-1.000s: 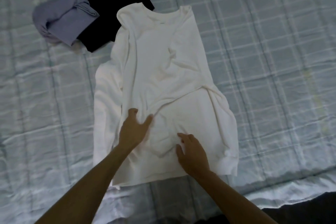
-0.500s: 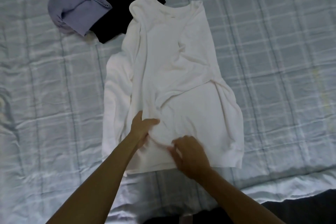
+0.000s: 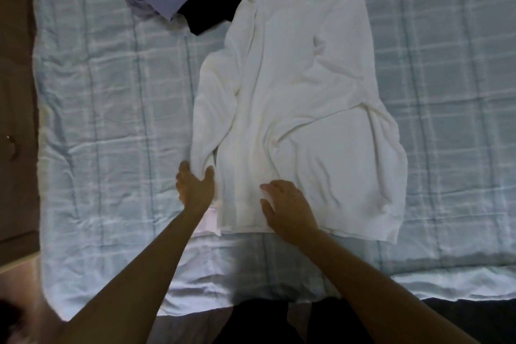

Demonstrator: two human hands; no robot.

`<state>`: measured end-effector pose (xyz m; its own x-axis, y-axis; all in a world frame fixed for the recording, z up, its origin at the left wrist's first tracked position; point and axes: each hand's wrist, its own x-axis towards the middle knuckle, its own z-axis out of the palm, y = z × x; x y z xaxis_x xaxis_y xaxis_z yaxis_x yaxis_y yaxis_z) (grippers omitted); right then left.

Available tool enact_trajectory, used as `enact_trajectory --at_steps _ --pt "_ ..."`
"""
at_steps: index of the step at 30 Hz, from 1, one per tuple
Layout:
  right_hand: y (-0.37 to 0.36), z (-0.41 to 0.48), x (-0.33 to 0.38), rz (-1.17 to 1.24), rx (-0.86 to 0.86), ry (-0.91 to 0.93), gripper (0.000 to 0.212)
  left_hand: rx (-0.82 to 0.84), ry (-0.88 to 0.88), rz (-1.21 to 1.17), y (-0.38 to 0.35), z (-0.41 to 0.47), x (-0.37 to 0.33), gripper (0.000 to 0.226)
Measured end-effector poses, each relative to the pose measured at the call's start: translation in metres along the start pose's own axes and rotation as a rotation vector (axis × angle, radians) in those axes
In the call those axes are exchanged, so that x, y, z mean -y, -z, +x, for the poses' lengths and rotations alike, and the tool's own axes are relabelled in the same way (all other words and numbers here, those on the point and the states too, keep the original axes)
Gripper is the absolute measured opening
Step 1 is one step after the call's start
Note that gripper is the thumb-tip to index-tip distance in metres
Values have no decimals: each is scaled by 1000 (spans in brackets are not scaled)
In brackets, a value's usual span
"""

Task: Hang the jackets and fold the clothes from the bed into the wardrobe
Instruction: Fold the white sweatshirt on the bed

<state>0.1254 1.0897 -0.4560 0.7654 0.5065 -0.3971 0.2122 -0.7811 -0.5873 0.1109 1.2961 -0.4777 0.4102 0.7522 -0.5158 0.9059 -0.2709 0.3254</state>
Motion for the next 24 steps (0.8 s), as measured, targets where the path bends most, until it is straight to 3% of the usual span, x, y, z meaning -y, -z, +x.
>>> enact_trajectory --at_steps 3,8,10,12,13,15,17,19,20,22,24 --pt "3 7 -8 -157 174 17 47 312 80 -207 18 16 2 65" --pt "-2 5 -8 -251 363 13 45 522 231 -506 55 24 -45 41" --pt "4 7 -7 -13 271 -81 41 647 46 -483 64 15 -75 36" --pt "15 10 -11 281 42 -254 33 717 -257 -290 64 -10 -114 60" --pt "24 10 -18 382 -90 -351 29 722 -438 -75 59 -29 -136 73" --pt "40 4 -42 446 -259 -531 25 773 -742 348 33 -76 -172 87" --pt "50 -15 -75 338 -251 -652 23 917 -833 602 -3 -127 -192 87" --pt "56 -40 -104 198 -99 -699 21 1058 -823 753 -37 -163 -204 82" --pt "56 -52 -116 162 -18 -687 19 1136 -782 719 -48 -172 -206 79" --pt "60 -71 -130 125 59 -657 20 1303 -586 362 -51 -177 -208 62" --pt "65 -78 -129 142 -22 -723 21 1341 -367 -23 -42 -167 -199 40"
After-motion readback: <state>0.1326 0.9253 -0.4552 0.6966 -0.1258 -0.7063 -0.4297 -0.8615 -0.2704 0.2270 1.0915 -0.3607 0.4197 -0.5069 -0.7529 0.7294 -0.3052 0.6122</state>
